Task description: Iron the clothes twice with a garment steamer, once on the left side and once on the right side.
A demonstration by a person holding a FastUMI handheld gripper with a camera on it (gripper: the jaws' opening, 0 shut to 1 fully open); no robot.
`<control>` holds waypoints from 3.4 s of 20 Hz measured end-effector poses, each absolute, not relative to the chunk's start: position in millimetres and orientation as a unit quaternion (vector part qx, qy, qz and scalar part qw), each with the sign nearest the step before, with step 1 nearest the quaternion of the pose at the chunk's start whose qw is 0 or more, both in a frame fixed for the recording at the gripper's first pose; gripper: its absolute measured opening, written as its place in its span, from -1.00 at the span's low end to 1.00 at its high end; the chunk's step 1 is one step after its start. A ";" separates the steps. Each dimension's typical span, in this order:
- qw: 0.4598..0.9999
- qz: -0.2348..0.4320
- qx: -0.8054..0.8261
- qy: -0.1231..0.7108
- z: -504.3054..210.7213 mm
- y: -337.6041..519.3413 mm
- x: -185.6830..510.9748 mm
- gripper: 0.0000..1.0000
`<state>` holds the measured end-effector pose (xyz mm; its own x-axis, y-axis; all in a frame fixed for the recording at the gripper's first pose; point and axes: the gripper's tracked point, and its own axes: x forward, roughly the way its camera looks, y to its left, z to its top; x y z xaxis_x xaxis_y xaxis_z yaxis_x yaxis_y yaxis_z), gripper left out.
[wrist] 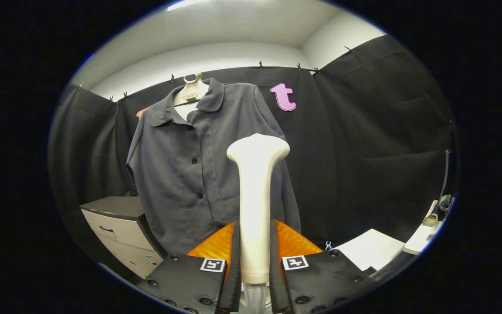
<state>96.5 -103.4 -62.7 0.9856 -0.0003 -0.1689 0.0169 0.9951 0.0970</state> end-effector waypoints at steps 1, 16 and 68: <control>0.995 0.001 0.047 0.083 -55.9 -100.0 104.4 -0.33; 0.997 0.029 0.004 0.074 -29.7 -55.6 171.8 -0.32; 0.984 -0.030 0.055 0.167 -176.1 -90.5 9.3 -0.32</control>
<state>9.3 -90.5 -176.1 0.9424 -0.0414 -0.3320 0.0778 0.9922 0.0973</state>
